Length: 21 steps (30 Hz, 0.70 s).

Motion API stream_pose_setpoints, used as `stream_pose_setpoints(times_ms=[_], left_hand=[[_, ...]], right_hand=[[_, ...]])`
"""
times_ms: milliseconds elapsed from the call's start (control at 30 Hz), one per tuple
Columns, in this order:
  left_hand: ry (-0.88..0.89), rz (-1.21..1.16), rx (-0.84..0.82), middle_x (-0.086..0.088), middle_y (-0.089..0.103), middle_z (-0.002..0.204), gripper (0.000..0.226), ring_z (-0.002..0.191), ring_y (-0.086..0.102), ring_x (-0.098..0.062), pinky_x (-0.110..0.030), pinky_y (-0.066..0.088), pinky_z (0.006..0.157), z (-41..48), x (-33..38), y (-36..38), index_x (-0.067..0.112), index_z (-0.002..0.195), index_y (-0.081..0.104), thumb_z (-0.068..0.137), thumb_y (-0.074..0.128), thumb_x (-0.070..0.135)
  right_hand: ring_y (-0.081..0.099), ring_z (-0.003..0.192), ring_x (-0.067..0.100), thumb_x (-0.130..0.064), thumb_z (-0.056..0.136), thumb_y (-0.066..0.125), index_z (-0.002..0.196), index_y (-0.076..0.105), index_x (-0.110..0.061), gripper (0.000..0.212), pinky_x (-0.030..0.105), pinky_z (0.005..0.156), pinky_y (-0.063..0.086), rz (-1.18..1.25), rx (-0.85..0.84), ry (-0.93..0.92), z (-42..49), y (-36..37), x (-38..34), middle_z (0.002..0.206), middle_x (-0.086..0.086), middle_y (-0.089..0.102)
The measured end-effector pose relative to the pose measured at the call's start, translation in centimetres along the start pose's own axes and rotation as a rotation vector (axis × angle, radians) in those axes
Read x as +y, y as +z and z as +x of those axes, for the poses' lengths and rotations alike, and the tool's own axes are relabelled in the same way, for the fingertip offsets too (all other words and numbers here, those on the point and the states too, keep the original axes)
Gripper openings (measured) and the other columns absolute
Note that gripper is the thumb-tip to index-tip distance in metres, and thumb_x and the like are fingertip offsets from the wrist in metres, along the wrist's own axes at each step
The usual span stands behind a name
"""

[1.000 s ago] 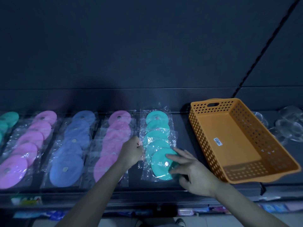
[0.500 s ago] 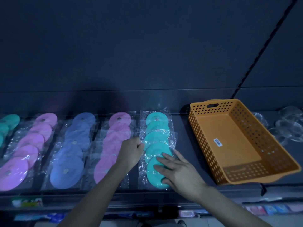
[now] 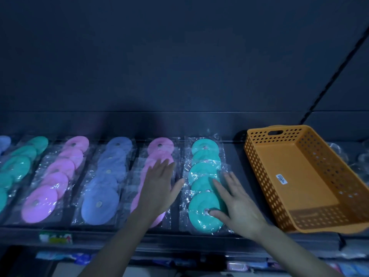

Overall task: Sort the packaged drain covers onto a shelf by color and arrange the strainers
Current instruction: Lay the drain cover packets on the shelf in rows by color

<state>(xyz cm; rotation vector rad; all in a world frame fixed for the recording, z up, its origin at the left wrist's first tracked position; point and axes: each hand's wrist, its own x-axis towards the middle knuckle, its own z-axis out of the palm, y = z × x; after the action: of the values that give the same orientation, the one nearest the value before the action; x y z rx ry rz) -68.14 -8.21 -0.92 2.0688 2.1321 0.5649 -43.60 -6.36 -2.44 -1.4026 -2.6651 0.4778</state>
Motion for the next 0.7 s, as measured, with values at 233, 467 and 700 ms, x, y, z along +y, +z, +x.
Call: stream_pose_setpoints(times_ms=[233,467,700], left_hand=[[-0.126,0.186,-0.219,-0.022,0.050,0.136,0.080,0.125,0.047,-0.046,-0.059,0.042,0.097,-1.5,-3.0,1.6,0.008,0.129,0.054,0.086,0.023,0.068],[-0.096,0.116,-0.169,-0.024,0.052,0.134,0.082,0.127,0.045,-0.043,-0.057,0.040,0.100,-1.3,-2.1,0.9,0.007,0.123,0.058,0.090,0.013,0.066],[0.121,-0.161,-0.100,-0.008,0.047,0.139,0.042,0.128,0.042,-0.018,-0.018,0.027,0.103,1.1,2.8,-0.8,0.008,0.126,0.056,0.091,0.057,0.032]], right_hand=[[-0.011,0.145,0.012,-0.070,0.080,0.046,0.149,-0.009,-0.022,0.101,0.034,0.115,0.023,0.191,-0.091,0.186,0.3,0.3,-1.0,0.155,-0.004,-0.022],[0.013,0.145,0.014,-0.068,0.080,0.049,0.150,0.005,-0.029,0.092,0.032,0.110,0.033,0.260,-0.051,0.197,0.1,-0.5,-1.6,0.156,-0.006,-0.018],[0.028,0.140,0.018,-0.032,0.091,0.058,0.139,0.042,-0.013,0.054,0.024,0.109,0.027,0.177,0.283,0.221,-0.6,-4.0,-0.8,0.153,0.005,0.026]])
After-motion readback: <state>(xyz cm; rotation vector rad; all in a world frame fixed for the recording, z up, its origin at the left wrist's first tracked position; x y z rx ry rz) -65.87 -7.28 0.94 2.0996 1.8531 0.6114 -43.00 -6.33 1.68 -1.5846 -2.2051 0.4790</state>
